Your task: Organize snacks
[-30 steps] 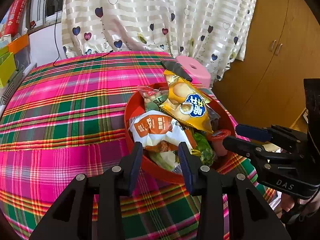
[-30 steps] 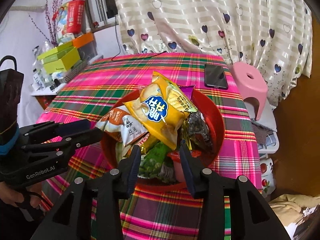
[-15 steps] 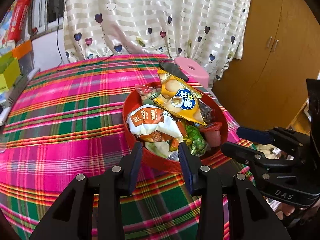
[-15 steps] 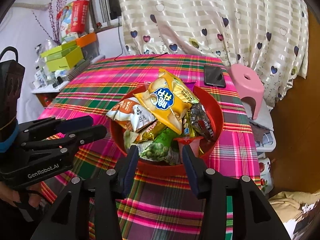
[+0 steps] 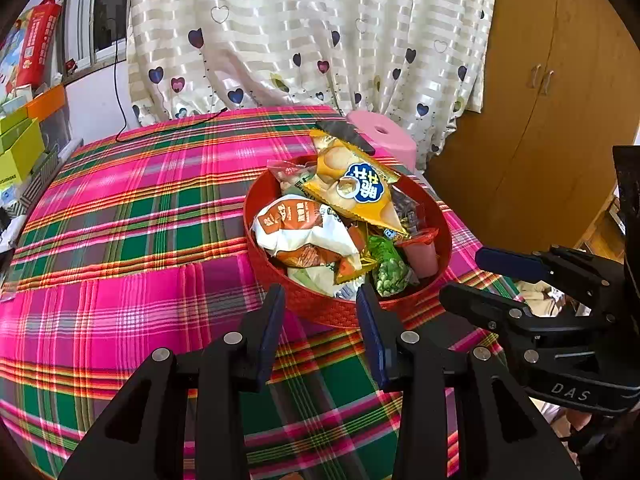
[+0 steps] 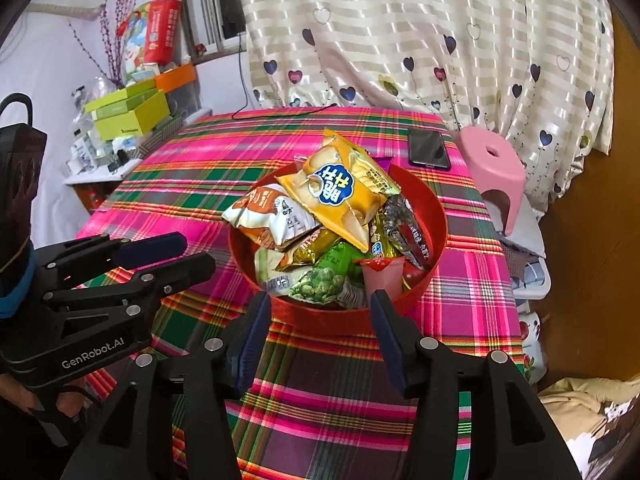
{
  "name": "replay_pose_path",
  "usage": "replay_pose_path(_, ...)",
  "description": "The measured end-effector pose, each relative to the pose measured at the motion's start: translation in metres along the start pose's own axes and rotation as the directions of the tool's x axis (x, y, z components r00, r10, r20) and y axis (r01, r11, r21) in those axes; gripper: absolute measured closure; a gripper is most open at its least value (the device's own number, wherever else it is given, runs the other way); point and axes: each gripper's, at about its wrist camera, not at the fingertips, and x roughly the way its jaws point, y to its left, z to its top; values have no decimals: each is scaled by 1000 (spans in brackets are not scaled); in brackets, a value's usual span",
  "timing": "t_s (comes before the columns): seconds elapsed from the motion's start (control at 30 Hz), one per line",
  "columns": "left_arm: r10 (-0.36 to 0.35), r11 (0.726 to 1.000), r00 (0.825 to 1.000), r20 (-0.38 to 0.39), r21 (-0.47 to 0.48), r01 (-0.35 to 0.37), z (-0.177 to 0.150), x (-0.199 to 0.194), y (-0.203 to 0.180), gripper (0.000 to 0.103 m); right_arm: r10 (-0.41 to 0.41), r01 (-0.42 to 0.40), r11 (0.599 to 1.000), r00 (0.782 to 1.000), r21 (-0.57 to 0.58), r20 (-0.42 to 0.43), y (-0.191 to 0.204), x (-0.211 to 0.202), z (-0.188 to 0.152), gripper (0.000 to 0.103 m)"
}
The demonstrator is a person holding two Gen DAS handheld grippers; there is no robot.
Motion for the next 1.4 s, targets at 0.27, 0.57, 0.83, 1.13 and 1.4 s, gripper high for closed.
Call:
replay_pose_path(0.27, 17, 1000, 1000, -12, 4, -17, -1, 7, -2, 65, 0, 0, 1000, 1000, -4, -10, 1, 5, 0, 49)
replay_pose_path(0.57, 26, 1000, 999, -22, 6, -25, 0, 14, -3, 65, 1, -1, 1000, 1000, -4, -23, -2, 12, 2, 48)
replay_pose_path(0.83, 40, 999, 999, -33, 9, -40, 2, 20, -2, 65, 1, -1, 1000, 1000, -3, -25, -3, 14, 3, 48)
replay_pose_path(1.13, 42, 999, 999, -34, 13, -42, 2, 23, -1, 65, 3, -3, 1000, 1000, -3, -28, -2, 14, 3, 48)
replay_pose_path(1.4, 36, 999, 999, -39, 15, -36, 2, 25, 0, 65, 2, -2, 1000, 999, -3, -32, -1, 19, 3, 48)
